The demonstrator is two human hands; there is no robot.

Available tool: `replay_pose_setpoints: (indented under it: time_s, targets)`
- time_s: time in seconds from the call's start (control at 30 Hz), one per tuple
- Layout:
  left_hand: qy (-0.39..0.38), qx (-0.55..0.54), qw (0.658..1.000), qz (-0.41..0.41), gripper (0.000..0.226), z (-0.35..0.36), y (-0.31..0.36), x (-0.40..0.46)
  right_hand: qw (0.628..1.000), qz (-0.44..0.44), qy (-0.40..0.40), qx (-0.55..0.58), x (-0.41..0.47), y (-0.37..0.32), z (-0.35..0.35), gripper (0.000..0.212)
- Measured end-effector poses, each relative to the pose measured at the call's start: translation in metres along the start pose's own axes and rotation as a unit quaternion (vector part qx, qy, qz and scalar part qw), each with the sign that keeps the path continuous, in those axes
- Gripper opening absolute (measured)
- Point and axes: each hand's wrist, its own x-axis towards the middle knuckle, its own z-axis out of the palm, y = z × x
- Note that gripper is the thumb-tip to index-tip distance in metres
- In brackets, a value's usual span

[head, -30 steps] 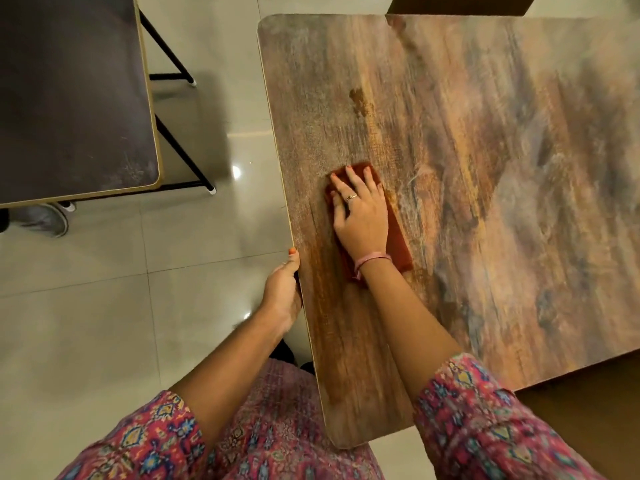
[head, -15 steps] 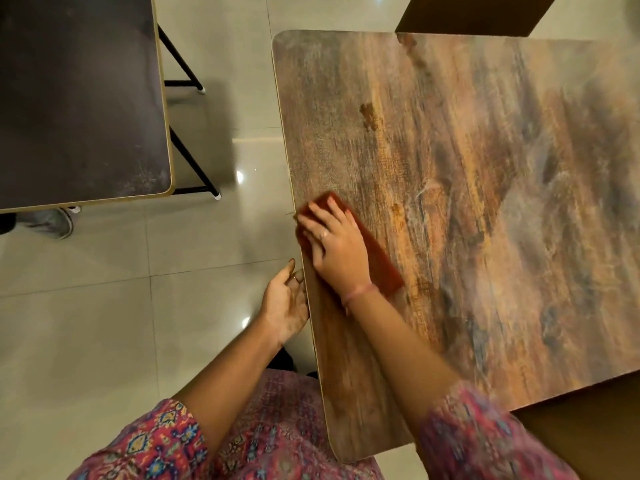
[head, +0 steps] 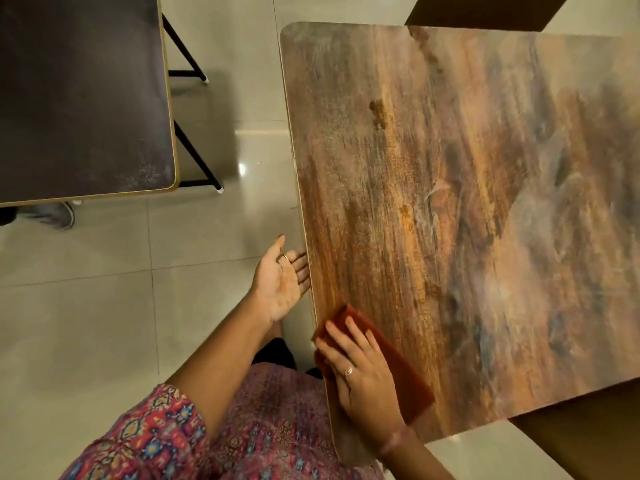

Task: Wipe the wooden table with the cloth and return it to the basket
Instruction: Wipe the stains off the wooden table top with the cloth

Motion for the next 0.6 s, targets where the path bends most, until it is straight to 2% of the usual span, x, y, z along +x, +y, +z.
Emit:
replay_pose_setpoints:
  time_s: [0.13,0.27,0.37,0.47,0.6]
  targets:
    - [0.010,0.025,1.000,0.005,0.051,0.007,0.013,0.004,0.999,-0.039,0.016,-0.008,0.007,0.008,0.003,0.037]
    - [0.042,0.043,0.998,0.022,0.051,0.009,0.020,0.006,0.997,-0.064,0.049,0.005,0.096,0.013,-0.013,0.038]
    - [0.071,0.061,0.995,0.040,0.048,0.011,0.021,0.005,0.997,-0.036,0.070,-0.005,0.185,0.019,-0.032,0.037]
    - [0.087,0.098,0.989,0.073,0.038,0.013,0.017,0.002,0.995,0.029,0.091,-0.006,0.266,0.034,-0.057,0.035]
    - [0.110,0.138,0.978,0.106,0.026,0.017,0.013,0.003,0.994,0.077,0.083,-0.003,0.297,0.042,-0.067,0.038]
